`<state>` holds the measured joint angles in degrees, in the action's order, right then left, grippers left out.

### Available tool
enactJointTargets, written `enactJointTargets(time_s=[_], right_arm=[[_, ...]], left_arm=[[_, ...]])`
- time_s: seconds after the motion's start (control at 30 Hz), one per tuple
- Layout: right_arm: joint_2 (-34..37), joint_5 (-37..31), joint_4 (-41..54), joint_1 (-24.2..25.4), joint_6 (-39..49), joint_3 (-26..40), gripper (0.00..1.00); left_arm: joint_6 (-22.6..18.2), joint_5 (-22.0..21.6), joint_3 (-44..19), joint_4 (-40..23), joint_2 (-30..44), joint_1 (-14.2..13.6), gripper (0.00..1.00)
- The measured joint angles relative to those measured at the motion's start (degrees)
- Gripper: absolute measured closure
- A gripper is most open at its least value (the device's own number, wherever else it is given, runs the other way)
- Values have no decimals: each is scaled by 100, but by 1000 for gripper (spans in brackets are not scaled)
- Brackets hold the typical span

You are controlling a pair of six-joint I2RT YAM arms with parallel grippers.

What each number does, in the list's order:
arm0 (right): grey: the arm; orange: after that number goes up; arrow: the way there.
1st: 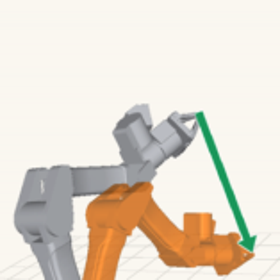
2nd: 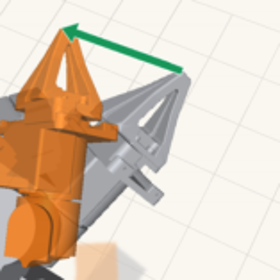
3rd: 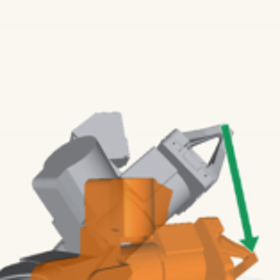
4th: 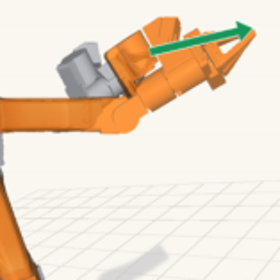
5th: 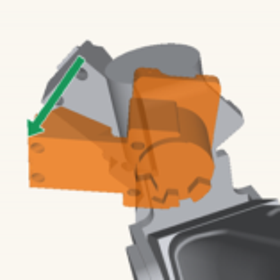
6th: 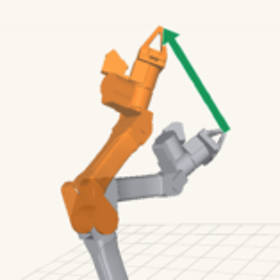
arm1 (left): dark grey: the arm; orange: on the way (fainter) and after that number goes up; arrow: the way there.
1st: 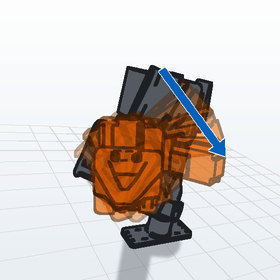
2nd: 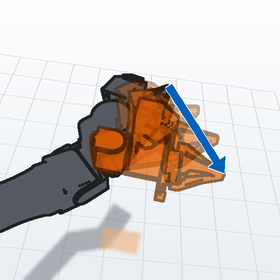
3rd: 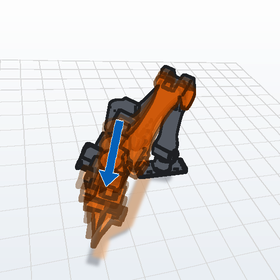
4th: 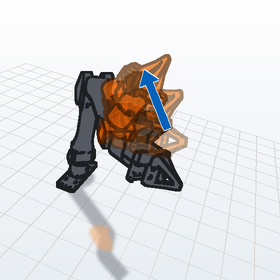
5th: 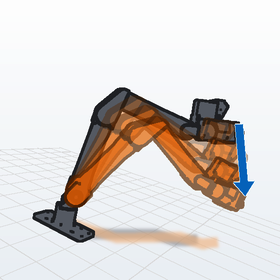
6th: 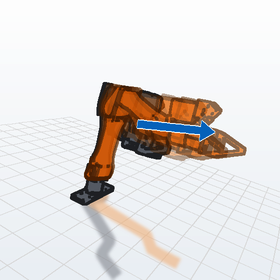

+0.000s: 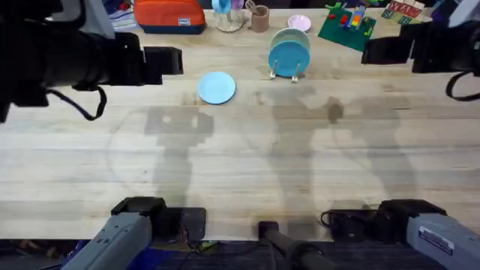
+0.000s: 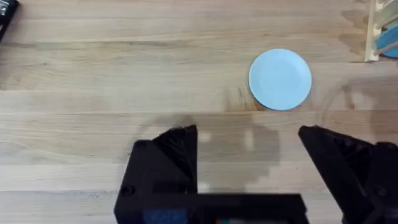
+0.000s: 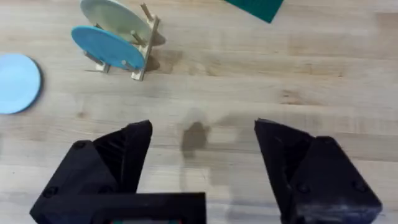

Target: Pick up the plates from the table one by one and place each into a slot on the dish rack.

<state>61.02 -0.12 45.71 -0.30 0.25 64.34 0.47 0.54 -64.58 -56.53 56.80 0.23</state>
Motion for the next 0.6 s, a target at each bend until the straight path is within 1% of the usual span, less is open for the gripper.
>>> enactJointTargets(time_s=[0.13,0.43,0.47,0.5,0.6], right_arm=[[32,0,2,0,0,2,7],[32,0,13,0,0,9,7],[32,-1,15,0,0,9,7],[32,0,17,0,0,11,7],[32,-2,17,0,0,11,7]], left_arm=[[-1,13,0,16,129,0,7],[-2,13,0,15,137,0,7],[14,15,0,13,137,0,47],[14,20,0,13,137,0,179],[13,31,0,13,137,0,654]])
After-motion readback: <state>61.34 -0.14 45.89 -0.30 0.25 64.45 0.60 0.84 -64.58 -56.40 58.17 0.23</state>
